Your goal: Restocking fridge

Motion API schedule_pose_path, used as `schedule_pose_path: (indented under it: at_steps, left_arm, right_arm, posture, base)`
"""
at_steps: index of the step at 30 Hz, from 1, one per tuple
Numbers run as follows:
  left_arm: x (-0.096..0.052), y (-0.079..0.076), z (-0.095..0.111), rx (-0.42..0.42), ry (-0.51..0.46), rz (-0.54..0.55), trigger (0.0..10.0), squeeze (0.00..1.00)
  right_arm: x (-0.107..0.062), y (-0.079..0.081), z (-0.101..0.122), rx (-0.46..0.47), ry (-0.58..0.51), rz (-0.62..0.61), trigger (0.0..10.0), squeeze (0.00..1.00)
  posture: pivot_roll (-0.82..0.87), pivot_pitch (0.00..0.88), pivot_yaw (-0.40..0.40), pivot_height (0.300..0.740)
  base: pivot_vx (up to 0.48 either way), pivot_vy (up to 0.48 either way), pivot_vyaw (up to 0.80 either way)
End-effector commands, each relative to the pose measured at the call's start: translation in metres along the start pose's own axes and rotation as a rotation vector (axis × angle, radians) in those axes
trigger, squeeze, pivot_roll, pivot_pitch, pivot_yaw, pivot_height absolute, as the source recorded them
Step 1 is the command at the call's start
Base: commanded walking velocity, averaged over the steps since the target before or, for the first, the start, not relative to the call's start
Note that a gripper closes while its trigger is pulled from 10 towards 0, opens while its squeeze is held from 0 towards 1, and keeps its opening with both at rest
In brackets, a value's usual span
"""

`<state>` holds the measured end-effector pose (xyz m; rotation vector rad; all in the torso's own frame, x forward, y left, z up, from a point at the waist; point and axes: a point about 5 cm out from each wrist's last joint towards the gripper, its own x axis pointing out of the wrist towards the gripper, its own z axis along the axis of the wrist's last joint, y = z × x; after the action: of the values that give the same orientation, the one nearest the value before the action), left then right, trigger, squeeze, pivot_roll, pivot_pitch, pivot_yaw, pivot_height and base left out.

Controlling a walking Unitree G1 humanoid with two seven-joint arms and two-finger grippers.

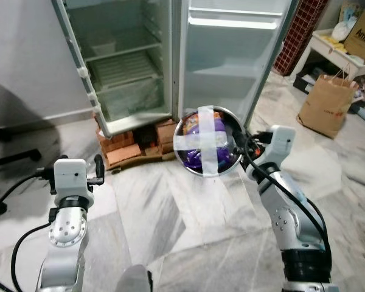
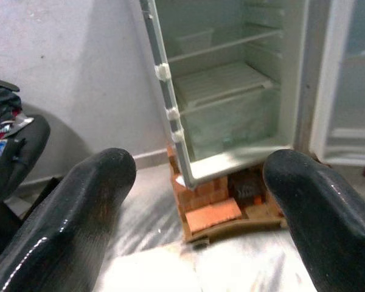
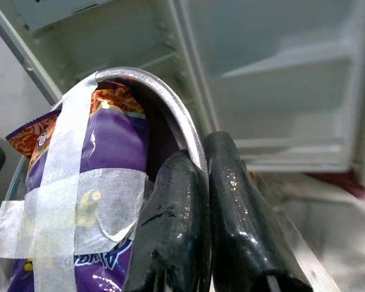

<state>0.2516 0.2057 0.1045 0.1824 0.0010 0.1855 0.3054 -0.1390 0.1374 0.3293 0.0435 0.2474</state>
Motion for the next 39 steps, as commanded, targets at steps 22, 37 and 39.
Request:
schedule_pose_path:
  at_steps: [22,37,39]
  left_arm:
    - [0.015,0.002,0.003,-0.015,-0.003,0.0,10.0,0.0]
    - [0.009,-0.007,0.002,-0.008,-0.005,-0.025,10.0,0.0]
    - [0.009,-0.008,0.001,-0.007,-0.003,-0.026,10.0,0.0]
  right_arm:
    - [0.012,0.015,-0.008,-0.007,0.001,0.032,10.0,0.0]
    - [0.008,0.016,-0.02,-0.022,0.025,0.014,10.0,0.0]
    - [0.008,0.014,-0.021,-0.023,0.024,0.005,10.0,0.0]
  posture:
    - [0.13,0.126,-0.05,0.74]
    - [0.14,0.138,-0.068,0.74]
    - [0.14,0.137,-0.072,0.74]
  base:
    - [0.401,0.21,0.36]
    - [0.315,0.356,0.0]
    - [0.401,0.262,0.0]
